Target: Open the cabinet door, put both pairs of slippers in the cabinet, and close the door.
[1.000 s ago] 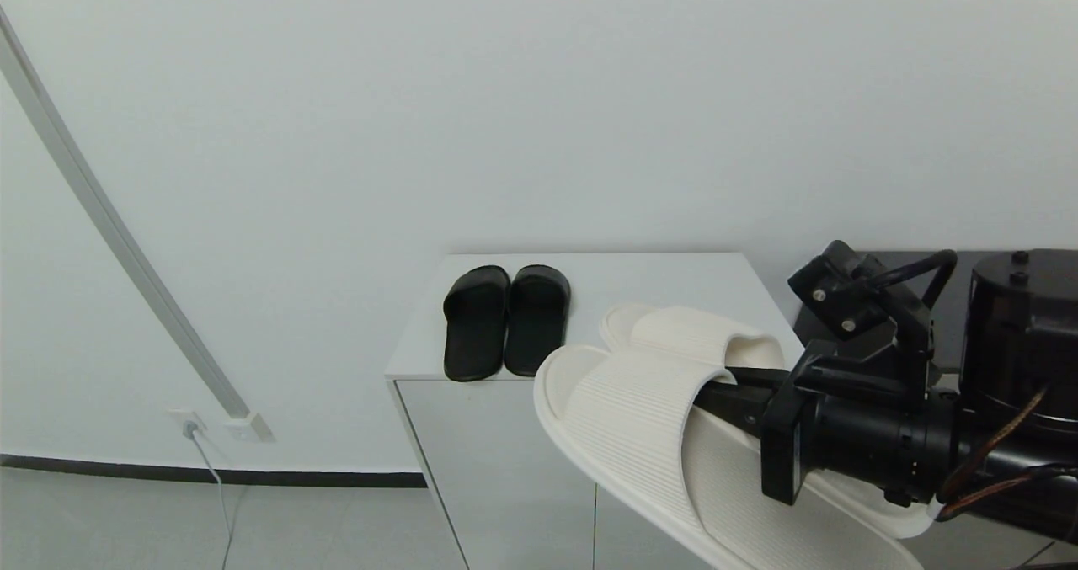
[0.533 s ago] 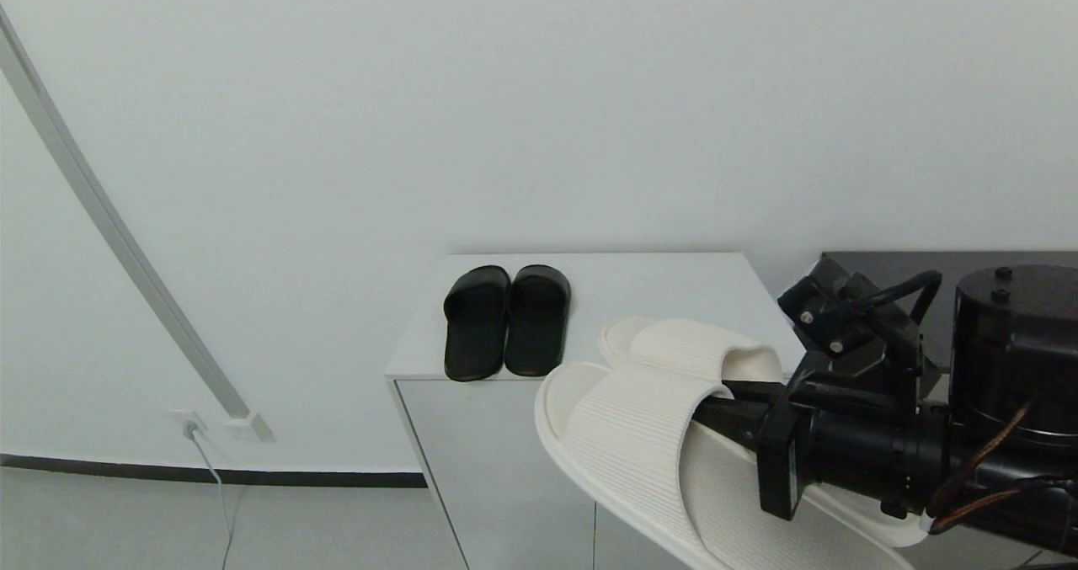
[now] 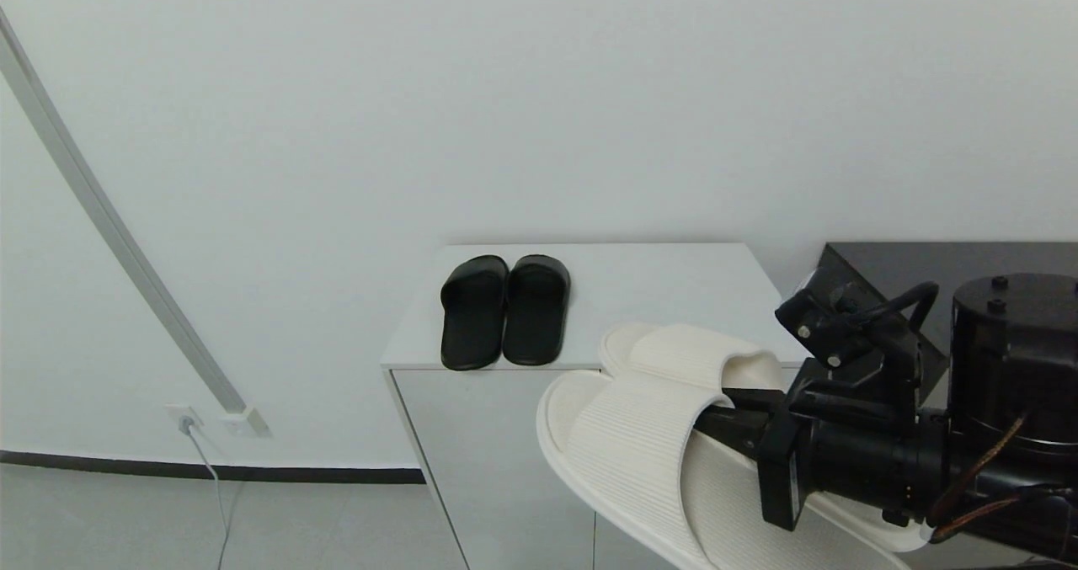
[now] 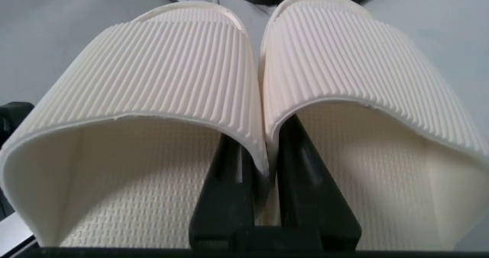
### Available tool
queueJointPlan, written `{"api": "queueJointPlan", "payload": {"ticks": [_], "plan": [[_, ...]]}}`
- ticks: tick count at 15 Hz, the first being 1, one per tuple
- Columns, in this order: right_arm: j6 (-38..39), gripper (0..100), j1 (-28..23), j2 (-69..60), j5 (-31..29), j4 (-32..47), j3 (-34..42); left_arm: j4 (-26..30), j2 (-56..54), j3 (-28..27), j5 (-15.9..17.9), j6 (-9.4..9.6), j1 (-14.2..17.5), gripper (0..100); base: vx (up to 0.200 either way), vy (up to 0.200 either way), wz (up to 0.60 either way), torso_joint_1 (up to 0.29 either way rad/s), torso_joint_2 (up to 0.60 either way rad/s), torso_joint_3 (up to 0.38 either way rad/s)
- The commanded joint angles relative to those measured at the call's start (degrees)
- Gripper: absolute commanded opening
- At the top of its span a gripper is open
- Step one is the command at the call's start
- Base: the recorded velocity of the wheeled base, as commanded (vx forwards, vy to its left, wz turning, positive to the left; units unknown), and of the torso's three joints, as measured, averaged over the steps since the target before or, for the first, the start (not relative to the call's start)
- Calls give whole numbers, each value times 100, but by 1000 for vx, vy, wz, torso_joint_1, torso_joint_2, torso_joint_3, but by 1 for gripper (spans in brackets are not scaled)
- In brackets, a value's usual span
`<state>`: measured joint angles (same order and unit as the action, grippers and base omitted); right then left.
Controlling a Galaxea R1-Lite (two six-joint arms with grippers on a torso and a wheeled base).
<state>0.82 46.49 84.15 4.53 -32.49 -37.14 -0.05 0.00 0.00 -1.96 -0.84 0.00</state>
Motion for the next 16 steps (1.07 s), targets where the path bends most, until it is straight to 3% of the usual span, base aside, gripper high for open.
{"api": "queueJointPlan", "payload": {"ticks": [1,7,16], "plan": [[-3,0,0,-13,4,-3,23,-4,0,0,-6,-4,0,100,0,0,0,-139,354,188],[-3,0,0,-22,-5,-21,49,-4,9,0,-6,-13,0,100,0,0,0,-170,382,209],[-73,0,0,-22,-5,-21,102,-4,0,0,-6,5,0,100,0,0,0,-221,541,314]]}}
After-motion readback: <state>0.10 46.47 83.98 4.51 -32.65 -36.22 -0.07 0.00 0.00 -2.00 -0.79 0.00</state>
